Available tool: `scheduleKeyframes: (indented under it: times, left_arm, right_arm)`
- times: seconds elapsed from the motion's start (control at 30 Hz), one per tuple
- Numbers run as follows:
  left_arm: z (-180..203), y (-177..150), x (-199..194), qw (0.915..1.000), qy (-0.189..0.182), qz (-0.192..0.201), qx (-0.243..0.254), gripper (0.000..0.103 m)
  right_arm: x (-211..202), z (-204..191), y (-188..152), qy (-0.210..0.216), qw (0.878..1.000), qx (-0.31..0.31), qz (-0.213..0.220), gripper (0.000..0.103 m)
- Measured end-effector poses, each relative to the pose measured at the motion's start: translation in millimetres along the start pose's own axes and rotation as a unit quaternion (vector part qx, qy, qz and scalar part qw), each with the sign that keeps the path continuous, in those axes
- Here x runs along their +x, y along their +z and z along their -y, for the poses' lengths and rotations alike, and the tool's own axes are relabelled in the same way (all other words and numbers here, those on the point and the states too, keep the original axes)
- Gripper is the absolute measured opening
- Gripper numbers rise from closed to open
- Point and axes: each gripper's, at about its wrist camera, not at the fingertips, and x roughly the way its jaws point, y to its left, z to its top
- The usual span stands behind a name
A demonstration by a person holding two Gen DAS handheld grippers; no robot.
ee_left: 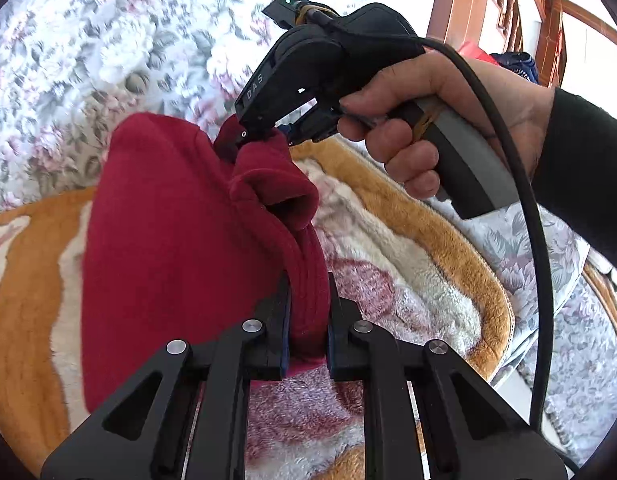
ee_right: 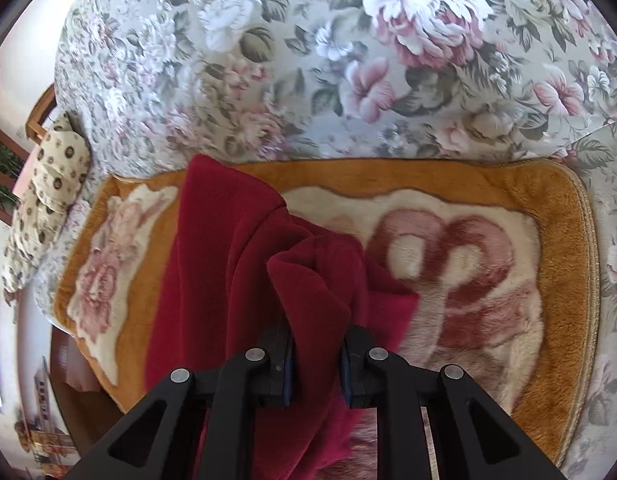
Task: Fold small clothes
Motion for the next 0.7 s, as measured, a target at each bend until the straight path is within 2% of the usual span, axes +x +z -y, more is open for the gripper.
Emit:
scheduleKeyframes:
  times: [0.13,0.17,0.23,0.3,0.37,0.43,0.5,0.57,0.7]
  left_arm:
    - [-10,-2,20,0.9974,-0.03,-0.066,-0.01,0.014]
    - [-11,-3,19,0.9968,-0.035,-0.072,-0.008,0.014]
    - [-17,-10,3,0.9951,-0.065,-0.073,-0.012,0.014]
    - [-29,-15,-27,0.9948,-0.088,-0.049,-0.017,0.014]
    - [-45,-15,-50,0.9959,-0.083,-0.018,-0.033,0.014]
    - [-75,-10,-63,0.9952,-0.066,0.007,-0.072,0.014]
    - [-97,-3,-51,0.9918,-0.065,-0.008,-0.109,0.014]
    - [-107,1,-38,0.9902,-0.062,-0.019,-0.124,0.014]
    - [-116,-11,-7,0.9866,-0.039,-0.065,-0.145,0.014]
  right_arm:
    - [29,6,-6,-0.026,1.0,-0.008,-0.016,0.018]
    - [36,8,-9,-0.03,0.999,-0.01,-0.017,0.021]
    - [41,15,-13,-0.029,1.0,0.006,-0.003,0.03]
    - [35,25,-16,-0.005,0.999,0.04,0.02,0.03]
    - [20,32,-20,0.006,0.997,0.061,0.049,0.03]
    - [0,32,-25,0.015,0.994,0.071,0.082,0.031]
    - [-27,27,-33,0.01,0.99,0.069,0.125,0.031]
    - [-50,18,-45,0.003,0.986,0.053,0.156,0.031]
    - [-82,-7,-71,0.007,0.982,0.008,0.19,0.031]
